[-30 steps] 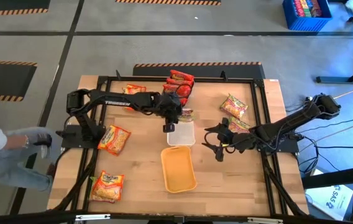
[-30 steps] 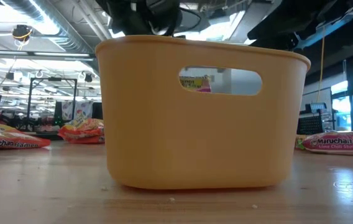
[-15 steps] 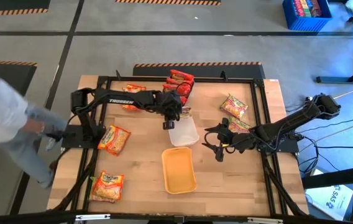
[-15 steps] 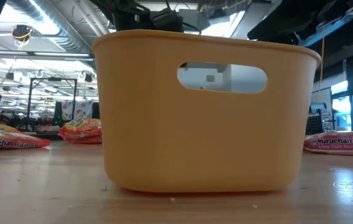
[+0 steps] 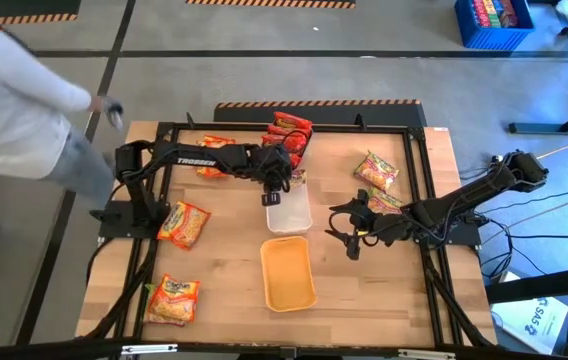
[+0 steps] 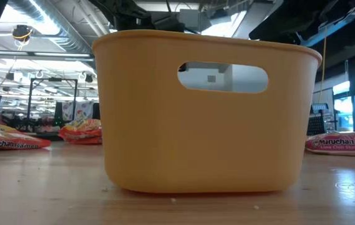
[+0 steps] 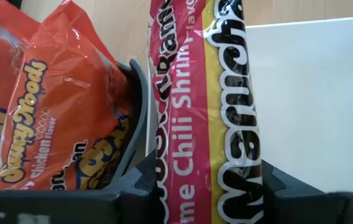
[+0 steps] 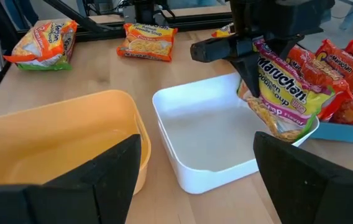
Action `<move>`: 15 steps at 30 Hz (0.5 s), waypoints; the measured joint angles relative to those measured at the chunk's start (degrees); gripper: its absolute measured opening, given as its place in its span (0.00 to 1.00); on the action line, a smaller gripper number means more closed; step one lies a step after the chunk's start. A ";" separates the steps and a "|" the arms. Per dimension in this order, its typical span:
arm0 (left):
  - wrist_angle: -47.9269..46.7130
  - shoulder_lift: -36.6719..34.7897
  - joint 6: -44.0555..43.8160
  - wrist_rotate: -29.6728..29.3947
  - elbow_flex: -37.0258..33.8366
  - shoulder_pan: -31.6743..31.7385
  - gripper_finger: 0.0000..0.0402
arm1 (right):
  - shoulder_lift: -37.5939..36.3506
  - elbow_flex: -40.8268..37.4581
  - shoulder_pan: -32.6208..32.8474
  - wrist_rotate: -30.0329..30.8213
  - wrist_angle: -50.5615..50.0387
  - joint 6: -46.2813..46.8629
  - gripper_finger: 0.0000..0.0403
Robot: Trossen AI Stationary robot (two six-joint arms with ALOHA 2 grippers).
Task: Sort Maruchan noodles
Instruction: Put the green noodle pack into the white bin
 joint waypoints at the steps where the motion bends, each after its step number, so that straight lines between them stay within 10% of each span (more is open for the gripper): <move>1: -0.05 0.00 0.68 0.06 0.00 0.04 0.31 | 0.00 0.00 0.00 0.01 0.00 -0.01 0.73; 15: 0.23 2.64 2.56 4.16 -0.04 1.62 0.31 | 1.49 0.03 0.00 0.02 0.75 0.13 0.73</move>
